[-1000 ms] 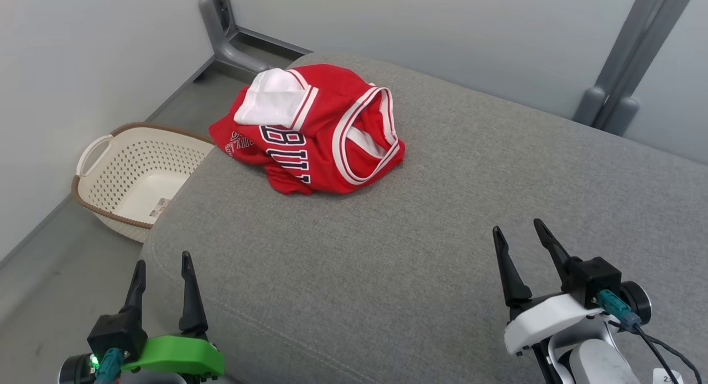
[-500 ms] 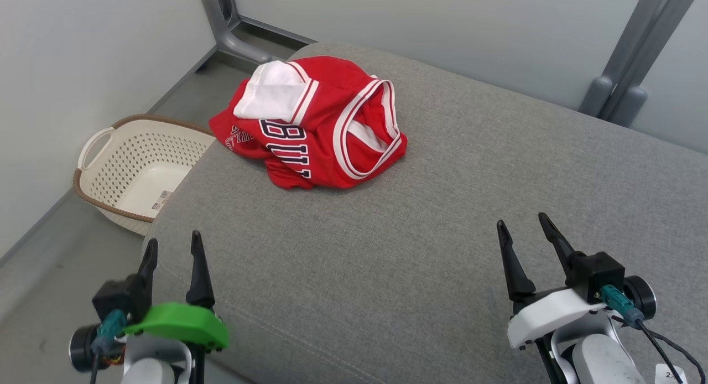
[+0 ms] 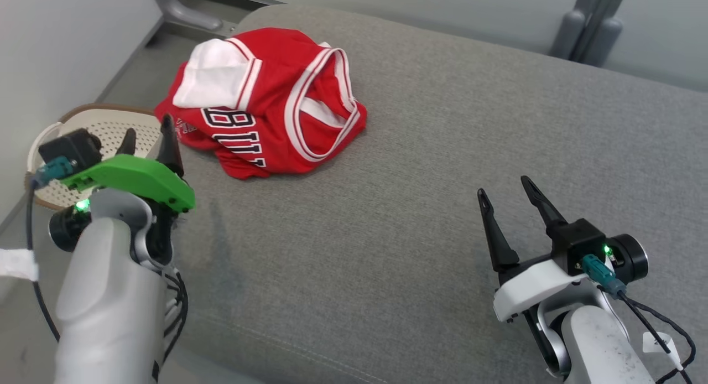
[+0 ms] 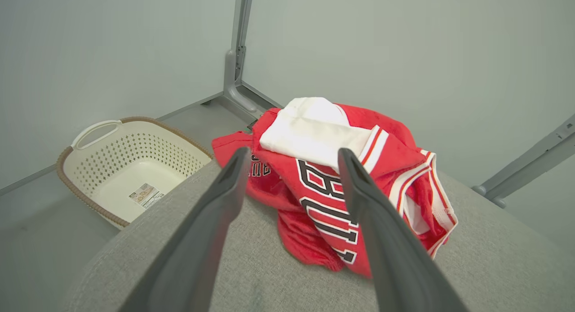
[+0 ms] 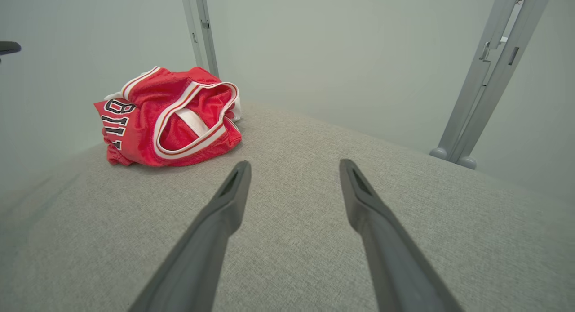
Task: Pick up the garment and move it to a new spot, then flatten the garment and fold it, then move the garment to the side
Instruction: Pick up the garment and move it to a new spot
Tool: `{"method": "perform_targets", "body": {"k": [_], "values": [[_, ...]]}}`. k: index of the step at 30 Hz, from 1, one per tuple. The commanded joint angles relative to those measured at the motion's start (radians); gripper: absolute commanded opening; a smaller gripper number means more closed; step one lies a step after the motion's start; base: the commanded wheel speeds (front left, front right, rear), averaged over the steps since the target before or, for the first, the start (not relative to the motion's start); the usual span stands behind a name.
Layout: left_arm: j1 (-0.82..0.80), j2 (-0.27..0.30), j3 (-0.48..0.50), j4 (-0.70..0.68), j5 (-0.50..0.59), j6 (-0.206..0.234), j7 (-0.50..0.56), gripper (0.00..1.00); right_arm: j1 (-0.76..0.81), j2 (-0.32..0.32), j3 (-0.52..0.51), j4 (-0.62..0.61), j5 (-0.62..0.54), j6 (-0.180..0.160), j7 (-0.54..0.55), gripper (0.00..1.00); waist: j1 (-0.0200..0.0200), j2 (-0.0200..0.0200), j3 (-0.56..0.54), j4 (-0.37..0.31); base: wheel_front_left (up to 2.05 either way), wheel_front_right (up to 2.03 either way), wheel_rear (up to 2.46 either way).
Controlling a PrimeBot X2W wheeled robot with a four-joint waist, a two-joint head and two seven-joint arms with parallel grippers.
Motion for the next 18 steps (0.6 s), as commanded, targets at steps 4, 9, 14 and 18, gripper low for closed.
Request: {"method": "perform_targets", "body": {"k": [4,9,14,18], "values": [[-0.118,0.037,0.039,0.122,-0.050,-0.006,0.051,1.00,-0.027,-0.005,0.015,-0.044,-0.032,-0.001,0.030,1.00,-0.0001,0.0000,0.140,-0.144,0.00,0.00,0.00],[-0.189,0.076,0.083,0.229,-0.102,-0.003,0.107,1.00,-0.031,-0.004,0.028,-0.073,-0.045,-0.001,0.045,1.00,-0.0001,0.0000,0.191,-0.202,0.00,0.00,0.00],[-0.224,0.112,0.094,0.311,-0.115,-0.002,0.133,1.00,-0.032,-0.004,0.035,-0.090,-0.047,-0.001,0.048,1.00,-0.0001,0.0000,0.214,-0.236,0.00,0.00,0.00],[-0.234,0.132,0.115,0.371,-0.136,0.017,0.133,1.00,-0.018,-0.004,0.040,-0.084,-0.038,-0.001,0.047,1.00,-0.0001,0.0000,0.204,-0.253,0.00,0.00,0.00]]}}
